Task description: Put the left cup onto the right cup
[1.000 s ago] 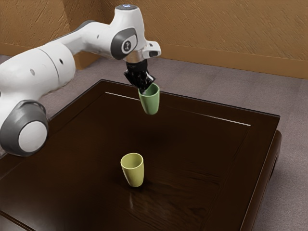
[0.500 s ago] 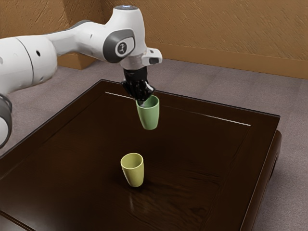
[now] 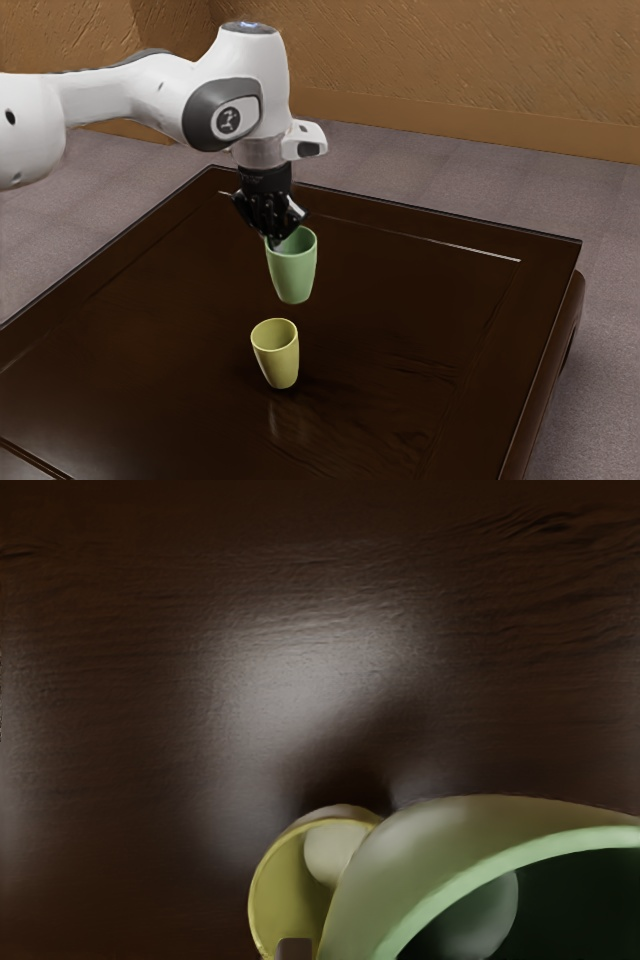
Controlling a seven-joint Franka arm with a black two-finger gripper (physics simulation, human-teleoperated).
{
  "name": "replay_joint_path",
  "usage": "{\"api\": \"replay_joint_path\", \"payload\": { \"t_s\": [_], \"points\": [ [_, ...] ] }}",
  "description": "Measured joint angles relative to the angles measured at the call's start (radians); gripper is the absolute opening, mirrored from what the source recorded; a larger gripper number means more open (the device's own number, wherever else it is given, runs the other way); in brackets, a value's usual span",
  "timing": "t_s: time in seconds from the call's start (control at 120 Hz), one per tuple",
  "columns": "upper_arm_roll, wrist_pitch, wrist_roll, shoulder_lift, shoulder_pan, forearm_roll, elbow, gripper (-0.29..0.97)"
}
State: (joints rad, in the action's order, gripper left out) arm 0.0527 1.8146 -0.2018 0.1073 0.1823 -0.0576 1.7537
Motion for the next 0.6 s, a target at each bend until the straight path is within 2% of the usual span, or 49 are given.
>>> {"api": "replay_joint_path", "payload": {
  "t_s": [0.225,0.6],
  "points": [
    [-0.004,0.027,-0.056,-0.067,-0.001,0.0,0.101,-0.11],
    [-0.011,0.08,-0.123,-0.071,-0.012,-0.001,0.164,-0.11]
  ]
}}
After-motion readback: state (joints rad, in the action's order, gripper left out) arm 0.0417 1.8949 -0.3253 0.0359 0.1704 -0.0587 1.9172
